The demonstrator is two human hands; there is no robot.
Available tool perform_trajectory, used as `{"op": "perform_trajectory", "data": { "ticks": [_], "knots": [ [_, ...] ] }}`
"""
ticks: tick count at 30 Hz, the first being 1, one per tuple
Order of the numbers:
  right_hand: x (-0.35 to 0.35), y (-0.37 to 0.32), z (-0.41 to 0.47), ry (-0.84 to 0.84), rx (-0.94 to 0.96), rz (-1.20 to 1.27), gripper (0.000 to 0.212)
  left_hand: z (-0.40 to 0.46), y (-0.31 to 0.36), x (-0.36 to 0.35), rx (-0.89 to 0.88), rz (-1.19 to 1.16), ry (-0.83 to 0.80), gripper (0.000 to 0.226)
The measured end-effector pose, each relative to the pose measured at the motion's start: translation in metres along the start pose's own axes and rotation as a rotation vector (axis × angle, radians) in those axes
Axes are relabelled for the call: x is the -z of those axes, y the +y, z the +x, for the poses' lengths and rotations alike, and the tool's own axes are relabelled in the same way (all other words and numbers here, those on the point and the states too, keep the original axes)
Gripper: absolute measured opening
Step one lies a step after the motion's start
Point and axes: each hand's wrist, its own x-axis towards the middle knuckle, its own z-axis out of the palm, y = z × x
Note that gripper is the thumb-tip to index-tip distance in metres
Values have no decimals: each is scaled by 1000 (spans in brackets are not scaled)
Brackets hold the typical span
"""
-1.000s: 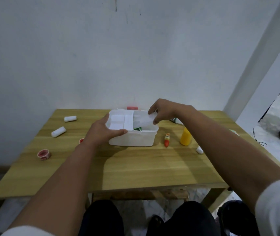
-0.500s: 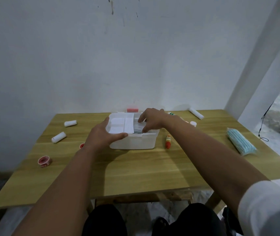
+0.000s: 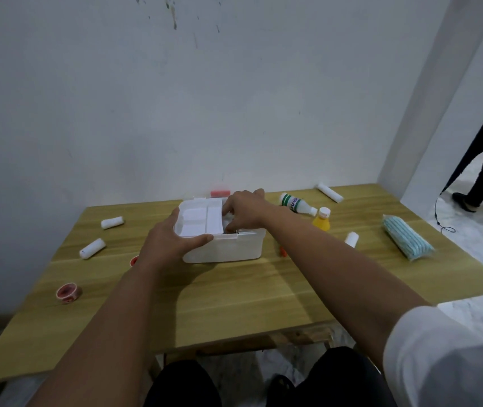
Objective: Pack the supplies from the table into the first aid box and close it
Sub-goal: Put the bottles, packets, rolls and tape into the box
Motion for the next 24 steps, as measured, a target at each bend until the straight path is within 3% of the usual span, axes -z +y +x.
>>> {"op": "perform_trajectory", "data": {
  "ticks": [5, 12, 18, 24],
  "knots": [
    [10, 15, -5, 41, -41, 81, 61, 2, -2, 1, 30, 7, -3, 114],
    [56, 78, -36, 263, -193, 320, 30, 2, -5, 4, 23, -7, -19, 116],
    [72, 147, -82, 358, -462, 276, 26, 0, 2, 3, 25, 0, -17, 106],
    [51, 207, -153, 325, -807, 128, 24, 0, 3, 4, 21, 24, -49, 104]
  ]
}}
